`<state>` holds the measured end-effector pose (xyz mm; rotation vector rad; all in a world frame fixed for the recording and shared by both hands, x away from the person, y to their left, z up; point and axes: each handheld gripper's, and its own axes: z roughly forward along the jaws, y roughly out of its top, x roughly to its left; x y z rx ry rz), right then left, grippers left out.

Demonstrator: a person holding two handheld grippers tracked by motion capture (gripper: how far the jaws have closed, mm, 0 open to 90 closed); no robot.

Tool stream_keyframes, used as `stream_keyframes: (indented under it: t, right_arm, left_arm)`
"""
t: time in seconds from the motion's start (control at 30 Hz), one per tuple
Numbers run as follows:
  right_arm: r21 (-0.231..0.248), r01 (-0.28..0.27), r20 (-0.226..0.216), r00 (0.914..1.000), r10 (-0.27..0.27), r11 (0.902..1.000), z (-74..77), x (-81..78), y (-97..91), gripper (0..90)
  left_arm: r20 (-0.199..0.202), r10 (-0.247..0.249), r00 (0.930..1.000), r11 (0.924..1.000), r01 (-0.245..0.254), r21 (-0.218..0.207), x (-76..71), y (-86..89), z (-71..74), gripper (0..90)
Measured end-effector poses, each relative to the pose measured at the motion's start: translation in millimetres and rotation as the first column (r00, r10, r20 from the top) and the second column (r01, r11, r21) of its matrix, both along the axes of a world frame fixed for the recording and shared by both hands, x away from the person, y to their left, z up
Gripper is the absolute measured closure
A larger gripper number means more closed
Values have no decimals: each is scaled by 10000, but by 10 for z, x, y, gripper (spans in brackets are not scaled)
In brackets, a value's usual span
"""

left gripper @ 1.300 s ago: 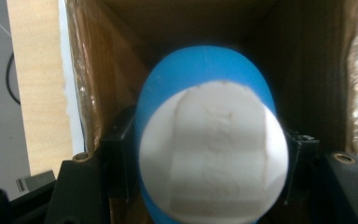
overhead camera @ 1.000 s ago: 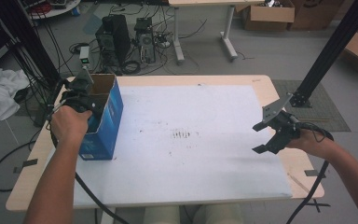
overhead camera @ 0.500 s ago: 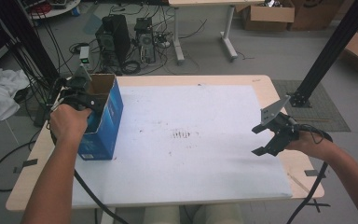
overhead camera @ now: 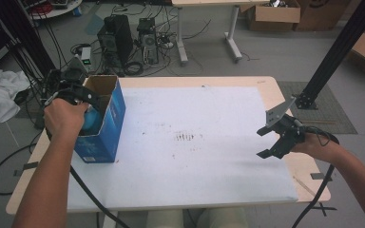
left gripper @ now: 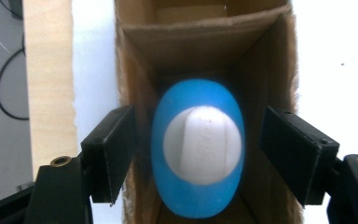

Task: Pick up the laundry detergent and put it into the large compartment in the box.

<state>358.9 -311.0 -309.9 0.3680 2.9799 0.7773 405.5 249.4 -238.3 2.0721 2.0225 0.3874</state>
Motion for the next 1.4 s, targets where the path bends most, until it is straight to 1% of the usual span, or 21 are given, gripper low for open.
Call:
stream_keyframes:
  t: [0.1, 0.17, 0.2, 0.33, 0.37, 0.43, 0.5, 0.6, 0.7, 0.8, 0.97, 1.07, 1.13, 1.17, 1.2, 1.23, 1.33, 1.4]
  right_arm:
    - [4, -13, 6, 10000, 13, 10000, 5, -7, 1, 174]
    - [-7, -30, -2, 10000, 30, 10000, 8, -12, 5, 175]
    - [-11, -45, 1, 10000, 45, 10000, 7, -12, 7, 176]
    - [-21, -47, -2, 10000, 47, 10000, 11, -14, 10, 176]
    - [-15, -52, -6, 10000, 52, 10000, 12, -14, 12, 176]
    - [-40, -76, -10, 10000, 76, 10000, 16, -15, 17, 176]
    - [-53, -70, -21, 10000, 69, 10000, 23, -17, 20, 177]
    - [-66, -104, 15, 9999, 104, 9999, 32, -16, 25, 177]
    - [-39, -110, 33, 9999, 111, 9999, 41, -20, 29, 177]
    - [-46, -86, 24, 10000, 86, 10000, 47, -24, 25, 177]
    - [-43, -72, 33, 10000, 72, 10000, 58, -27, 24, 177]
    - [-47, -75, 41, 10000, 75, 10000, 58, -27, 29, 177]
    - [-56, -70, 40, 10000, 70, 10000, 57, -28, 33, 177]
    - [-53, -58, 32, 10000, 58, 10000, 60, -29, 33, 177]
    - [-40, -67, 41, 10000, 67, 10000, 62, -29, 34, 177]
    - [-41, -65, 47, 10000, 65, 10000, 66, -31, 34, 177]
    - [-46, -55, 57, 10000, 55, 10000, 75, -30, 36, 177]
    - [-39, -26, 43, 10000, 26, 10000, 79, -33, 43, 177]
  left_arm:
    - [120, -71, 9999, 10000, 70, 59, -7, -2, 99, 278]
    - [319, -38, 9995, 9999, 35, 103, -18, -8, 160, 277]
    - [354, -107, 9993, 9999, 104, 96, -22, -14, 187, 268]
    - [469, -249, 9986, 9993, 235, 290, -37, -51, 286, 242]
    - [523, -272, 9983, 9993, 258, 273, -42, -60, 312, 230]
    - [654, -408, 9970, 9989, 393, 238, -53, -81, 368, 225]
    - [702, -620, 9956, 9979, 607, 207, -63, -122, 417, 225]
    - [883, -1028, 9908, 9947, 1027, 59, -77, -196, 462, 219]
    - [1037, -1460, 9838, 9889, 1479, -109, -92, -267, 490, 211]
    - [1169, -1868, 9754, 9814, 1908, -234, -107, -341, 513, 196]
    - [1423, -2535, 9568, 9655, 2594, -239, -135, -470, 567, 183]
    - [1628, -2939, 9419, 9536, 3005, -170, -147, -547, 596, 183]
    - [1667, -3275, 9300, 9425, 3340, -117, -153, -600, 615, 184]
    - [1715, -3437, 9233, 9366, 3504, -94, -157, -630, 620, 184]
    - [1739, -3641, 9150, 9284, 3715, -109, -161, -661, 626, 184]
    - [1777, -3825, 9067, 9211, 3892, -32, -166, -696, 629, 184]
    - [1849, -4434, 8770, 8935, 4489, 131, -172, -802, 635, 183]
    - [1851, -4815, 8567, 8736, 4861, 227, -171, -876, 635, 181]
